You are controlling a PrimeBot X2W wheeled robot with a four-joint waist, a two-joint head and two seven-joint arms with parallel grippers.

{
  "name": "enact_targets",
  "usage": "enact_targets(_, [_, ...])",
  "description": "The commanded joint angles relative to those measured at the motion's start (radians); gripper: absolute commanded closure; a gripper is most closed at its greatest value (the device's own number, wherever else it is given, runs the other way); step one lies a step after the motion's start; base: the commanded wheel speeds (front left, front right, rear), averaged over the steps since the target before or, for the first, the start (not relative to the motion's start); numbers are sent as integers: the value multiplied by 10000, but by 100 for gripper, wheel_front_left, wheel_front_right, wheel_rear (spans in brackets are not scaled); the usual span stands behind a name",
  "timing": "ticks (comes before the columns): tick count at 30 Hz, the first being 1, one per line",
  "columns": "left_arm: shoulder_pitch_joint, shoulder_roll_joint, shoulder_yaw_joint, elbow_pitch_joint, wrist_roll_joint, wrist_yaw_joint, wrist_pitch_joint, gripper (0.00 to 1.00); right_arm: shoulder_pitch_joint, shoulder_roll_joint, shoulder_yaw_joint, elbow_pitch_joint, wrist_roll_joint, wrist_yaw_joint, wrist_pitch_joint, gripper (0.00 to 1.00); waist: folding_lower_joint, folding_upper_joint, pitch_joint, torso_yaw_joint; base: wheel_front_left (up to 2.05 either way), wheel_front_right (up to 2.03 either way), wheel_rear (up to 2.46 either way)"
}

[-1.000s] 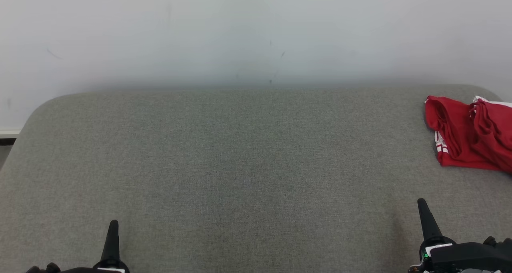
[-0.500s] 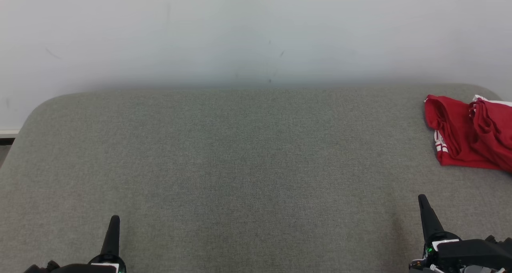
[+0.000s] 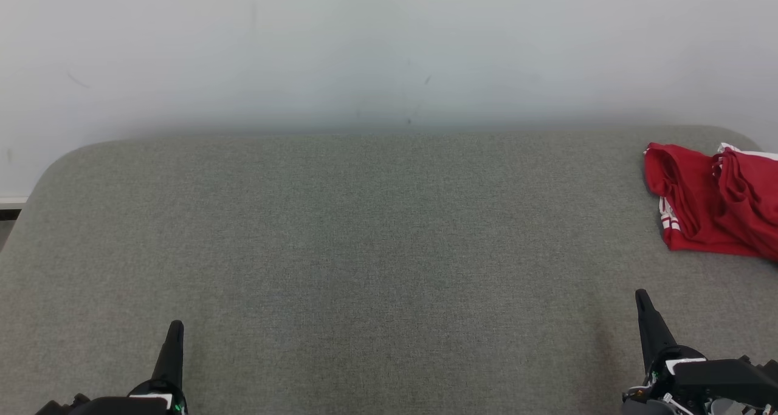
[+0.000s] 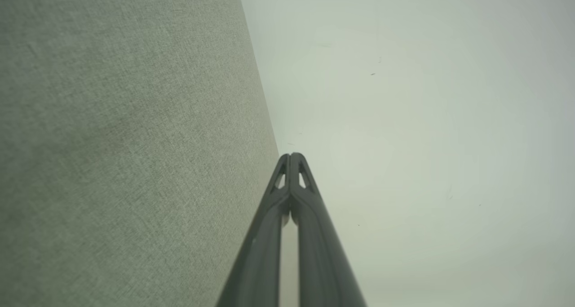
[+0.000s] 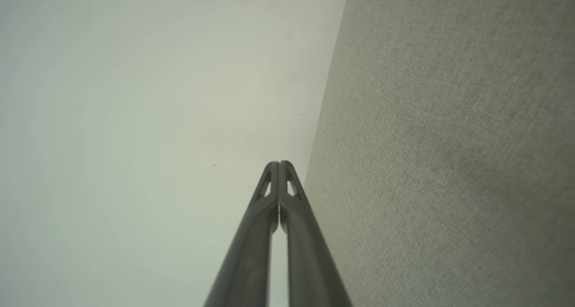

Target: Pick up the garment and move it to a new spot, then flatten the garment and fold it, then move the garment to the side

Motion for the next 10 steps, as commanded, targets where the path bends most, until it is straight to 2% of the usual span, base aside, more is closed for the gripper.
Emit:
enact_targets(1, [-162,-8,34,-64,-210,-69,47,100,-134,15,-34,-24,228,-21,76,100,1,0,3,-2,0,0,0])
enact_targets(10, [-224,-16,56,-56,-799,-88,190,100,-192,25,-78,-13,792,-21,208,100,1,0,19,-14,0,0,0])
